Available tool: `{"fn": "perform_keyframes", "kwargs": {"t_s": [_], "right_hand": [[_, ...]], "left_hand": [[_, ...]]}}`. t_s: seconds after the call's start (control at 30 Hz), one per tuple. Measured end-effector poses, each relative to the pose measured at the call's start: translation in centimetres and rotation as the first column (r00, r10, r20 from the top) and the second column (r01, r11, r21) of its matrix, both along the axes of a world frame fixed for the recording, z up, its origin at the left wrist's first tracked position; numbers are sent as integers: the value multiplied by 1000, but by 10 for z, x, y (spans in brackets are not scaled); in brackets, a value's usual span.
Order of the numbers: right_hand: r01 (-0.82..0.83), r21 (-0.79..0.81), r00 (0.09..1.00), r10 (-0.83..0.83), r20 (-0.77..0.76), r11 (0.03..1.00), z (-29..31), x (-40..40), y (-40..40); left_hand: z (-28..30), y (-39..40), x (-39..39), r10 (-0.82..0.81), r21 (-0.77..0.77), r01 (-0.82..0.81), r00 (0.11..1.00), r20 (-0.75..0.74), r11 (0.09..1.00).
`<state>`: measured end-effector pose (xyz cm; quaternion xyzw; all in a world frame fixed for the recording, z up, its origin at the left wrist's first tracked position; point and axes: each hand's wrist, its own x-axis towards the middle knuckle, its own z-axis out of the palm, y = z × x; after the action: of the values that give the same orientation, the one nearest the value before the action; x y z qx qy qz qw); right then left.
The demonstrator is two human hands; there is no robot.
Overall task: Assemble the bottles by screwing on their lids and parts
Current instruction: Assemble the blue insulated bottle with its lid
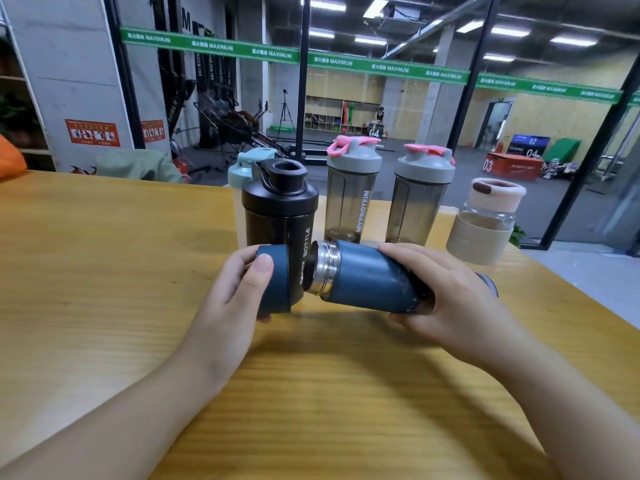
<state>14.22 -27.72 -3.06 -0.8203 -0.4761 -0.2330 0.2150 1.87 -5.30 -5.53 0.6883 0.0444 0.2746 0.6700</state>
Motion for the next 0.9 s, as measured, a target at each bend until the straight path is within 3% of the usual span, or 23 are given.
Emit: {"fn": "perform_keyframes", "kwargs": {"t_s": [0.37,0.9], "right_hand": [[-65,-49,997,68,46,997,-3,-6,6],[-80,-74,996,82,30,994,-4,-9,9]], "left_hand": [[6,0,-4,-1,49,4,998,-57,999],[6,-2,-3,-64,89,64,998,0,994]]}}
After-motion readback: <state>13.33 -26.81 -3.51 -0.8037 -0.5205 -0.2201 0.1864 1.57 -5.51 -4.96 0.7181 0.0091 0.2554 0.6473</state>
